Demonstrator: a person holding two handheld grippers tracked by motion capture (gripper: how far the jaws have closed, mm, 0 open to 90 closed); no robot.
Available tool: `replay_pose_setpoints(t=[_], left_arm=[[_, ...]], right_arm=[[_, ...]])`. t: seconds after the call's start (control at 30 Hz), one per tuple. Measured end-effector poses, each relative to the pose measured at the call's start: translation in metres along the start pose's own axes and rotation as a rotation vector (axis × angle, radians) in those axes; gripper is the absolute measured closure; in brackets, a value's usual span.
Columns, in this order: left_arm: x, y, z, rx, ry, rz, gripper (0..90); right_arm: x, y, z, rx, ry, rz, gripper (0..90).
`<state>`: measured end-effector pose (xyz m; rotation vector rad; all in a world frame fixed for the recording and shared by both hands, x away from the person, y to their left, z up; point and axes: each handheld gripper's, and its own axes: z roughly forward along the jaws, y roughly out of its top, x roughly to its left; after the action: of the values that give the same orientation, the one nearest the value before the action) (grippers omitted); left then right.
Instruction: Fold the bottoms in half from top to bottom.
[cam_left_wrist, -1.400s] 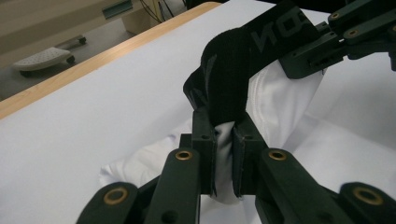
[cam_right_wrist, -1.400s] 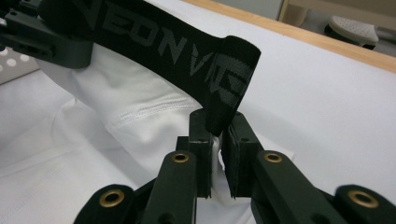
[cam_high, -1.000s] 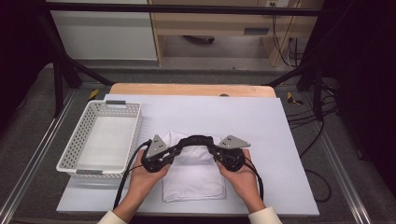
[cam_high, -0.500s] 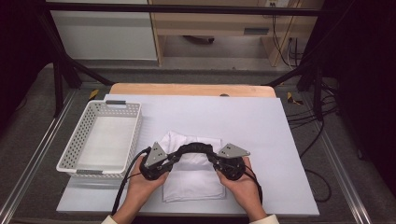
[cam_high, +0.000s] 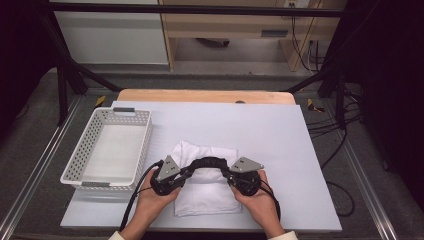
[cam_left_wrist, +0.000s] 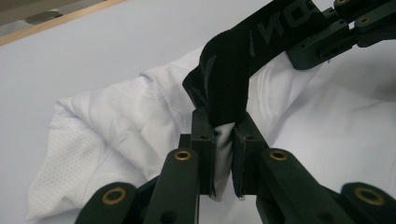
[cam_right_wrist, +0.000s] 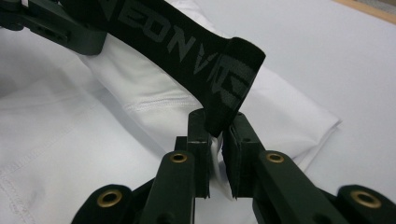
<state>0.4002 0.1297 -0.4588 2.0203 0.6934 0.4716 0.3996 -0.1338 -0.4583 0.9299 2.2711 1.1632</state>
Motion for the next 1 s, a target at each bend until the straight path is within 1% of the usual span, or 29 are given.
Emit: replay_pose_setpoints(t=[0.07, 0.1, 0.13, 0.2, 0.23, 0.27, 0.33, 0.47, 0.57, 0.67, 0.73, 0.8, 0.87, 0.93, 0.97, 1.0], left_arm=[[-0.0018, -0.0005, 0.0018, 0.017, 0.009, 0.022, 81.0], [-0.0026, -0.0009, 0.0019, 0.020, 0.013, 0.021, 80.8], [-0.0029, -0.0008, 0.0022, 0.024, 0.007, 0.020, 80.5], [-0.0024, -0.0001, 0.0022, 0.029, 0.009, 0.028, 79.6], [0.0008, 0.0007, 0.0009, 0.030, 0.021, 0.027, 79.5], [0.0024, -0.0001, 0.0006, 0.028, 0.014, 0.011, 79.6], [0.0034, -0.0012, 0.0011, 0.034, 0.006, 0.008, 79.4], [0.0025, -0.0009, -0.0001, 0.035, 0.004, 0.012, 78.9], [0.0015, -0.0015, 0.0012, 0.042, 0.005, 0.022, 77.8], [0.0019, -0.0027, 0.0004, 0.047, 0.009, 0.024, 74.8], [0.0023, -0.0049, -0.0022, 0.048, 0.009, 0.010, 73.2], [0.0020, -0.0059, -0.0026, 0.049, 0.007, 0.010, 70.8], [0.0016, -0.0067, -0.0021, 0.060, 0.007, 0.022, 68.4], [0.0018, -0.0070, -0.0021, 0.056, 0.010, 0.013, 67.7], [0.0017, -0.0072, -0.0022, 0.055, 0.002, 0.007, 66.7], [0.0015, -0.0074, -0.0022, 0.056, -0.001, 0.008, 64.6]], right_arm=[[0.0022, -0.0013, 0.0013, 0.008, -0.001, -0.009, 81.5], [0.0037, -0.0018, 0.0018, 0.016, -0.002, -0.021, 81.3], [0.0049, -0.0023, 0.0025, 0.021, -0.004, -0.029, 81.2], [0.0043, -0.0023, 0.0039, 0.023, -0.001, -0.031, 80.8], [0.0035, -0.0026, 0.0046, 0.026, -0.005, -0.030, 80.6], [0.0030, -0.0034, 0.0049, 0.030, -0.008, -0.030, 80.5], [0.0024, -0.0049, 0.0044, 0.033, -0.002, -0.013, 80.2], [-0.0010, -0.0061, 0.0053, 0.039, -0.001, -0.007, 79.3], [-0.0007, -0.0074, 0.0039, 0.045, -0.001, -0.002, 78.6], [-0.0005, -0.0083, 0.0040, 0.056, 0.007, -0.009, 76.5], [-0.0007, -0.0085, 0.0036, 0.054, 0.005, -0.003, 74.8], [-0.0012, -0.0086, 0.0028, 0.055, 0.004, 0.000, 74.5], [-0.0021, -0.0085, 0.0009, 0.047, 0.003, -0.001, 72.6], [-0.0023, -0.0084, 0.0002, 0.046, 0.002, -0.003, 71.7], [-0.0023, -0.0085, -0.0005, 0.043, -0.001, -0.001, 70.8], [-0.0026, -0.0090, -0.0027, 0.040, 0.003, 0.011, 69.0]])
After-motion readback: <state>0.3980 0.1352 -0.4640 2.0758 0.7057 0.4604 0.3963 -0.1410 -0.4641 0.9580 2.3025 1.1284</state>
